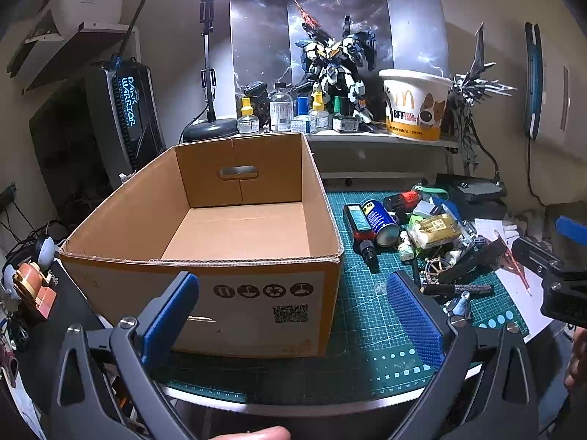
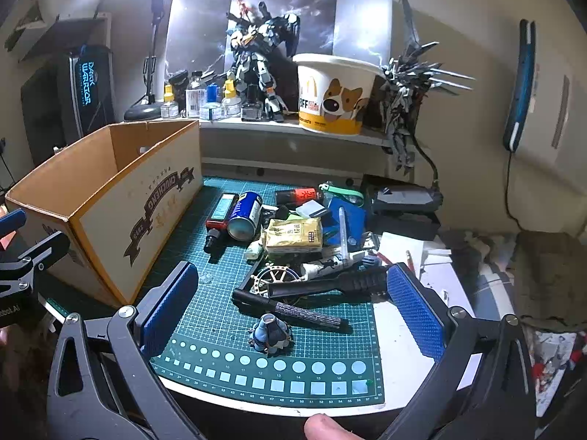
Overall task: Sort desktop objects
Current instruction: 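Move the left tool toward the blue-and-white figure piece on the mat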
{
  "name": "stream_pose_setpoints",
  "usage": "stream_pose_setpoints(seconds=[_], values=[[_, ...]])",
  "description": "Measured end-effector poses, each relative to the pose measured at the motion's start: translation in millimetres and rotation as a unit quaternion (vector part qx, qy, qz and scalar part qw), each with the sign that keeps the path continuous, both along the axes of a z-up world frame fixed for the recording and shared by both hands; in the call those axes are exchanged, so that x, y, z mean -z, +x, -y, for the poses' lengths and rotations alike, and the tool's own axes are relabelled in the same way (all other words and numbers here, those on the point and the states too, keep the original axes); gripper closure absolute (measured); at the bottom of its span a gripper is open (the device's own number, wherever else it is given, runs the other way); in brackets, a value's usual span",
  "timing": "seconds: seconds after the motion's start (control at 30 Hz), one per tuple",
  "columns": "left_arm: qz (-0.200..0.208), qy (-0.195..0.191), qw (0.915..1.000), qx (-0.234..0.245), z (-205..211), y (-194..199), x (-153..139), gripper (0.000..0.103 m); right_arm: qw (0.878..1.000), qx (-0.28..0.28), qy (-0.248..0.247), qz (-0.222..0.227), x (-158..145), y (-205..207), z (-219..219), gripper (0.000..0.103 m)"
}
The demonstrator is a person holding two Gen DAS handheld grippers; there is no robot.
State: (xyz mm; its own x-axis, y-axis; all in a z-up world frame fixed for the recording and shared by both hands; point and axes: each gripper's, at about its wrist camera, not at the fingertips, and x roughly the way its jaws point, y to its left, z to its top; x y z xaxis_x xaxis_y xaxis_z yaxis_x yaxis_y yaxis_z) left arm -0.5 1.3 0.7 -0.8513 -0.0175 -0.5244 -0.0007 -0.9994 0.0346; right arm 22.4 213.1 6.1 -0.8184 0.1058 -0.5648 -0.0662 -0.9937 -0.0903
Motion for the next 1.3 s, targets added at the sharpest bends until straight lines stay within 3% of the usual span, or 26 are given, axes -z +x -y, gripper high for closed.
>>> stream_pose_setpoints(seconds=[0.5,0.67,0.73,0.87,0.93,1.03,1.3], values=[[-0.005,-0.008,0.9999,0.013,-12.9,-3.6,-6.4,0.000,0.999,-0.023,-0.021,0.009,4.5,-4.1,-8.5,0.000],[0.005,0.048,0.9965,0.068,-12.8,-6.1,-1.4,0.000,0.999,-0.036,-0.035,0.008,2.3,-5.2,-18.9,0.000],[-0.006,0.038,0.9961,0.079,-19.7,-4.0,1.6,0.000,0.999,-0.037,-0.032,0.006,2.3,-3.9,-25.5,0.000],[-0.028,-0.042,0.9927,0.109,-47.6,3.5,4.2,0.000,0.998,-0.042,-0.038,0.002,3.4,-1.5,-45.7,0.000],[-0.031,-0.045,0.9908,0.124,-54.9,5.5,7.3,0.001,0.998,-0.043,-0.045,0.003,5.2,-0.9,-55.1,0.000],[-0.026,-0.015,0.9878,0.153,-57.5,6.7,12.8,0.007,0.998,-0.044,-0.052,0.005,8.7,0.3,-68.2,0.000],[-0.007,0.014,0.9823,0.187,-71.0,6.0,34.3,0.008,0.996,-0.073,-0.056,0.022,26.5,0.9,-77.1,0.006]])
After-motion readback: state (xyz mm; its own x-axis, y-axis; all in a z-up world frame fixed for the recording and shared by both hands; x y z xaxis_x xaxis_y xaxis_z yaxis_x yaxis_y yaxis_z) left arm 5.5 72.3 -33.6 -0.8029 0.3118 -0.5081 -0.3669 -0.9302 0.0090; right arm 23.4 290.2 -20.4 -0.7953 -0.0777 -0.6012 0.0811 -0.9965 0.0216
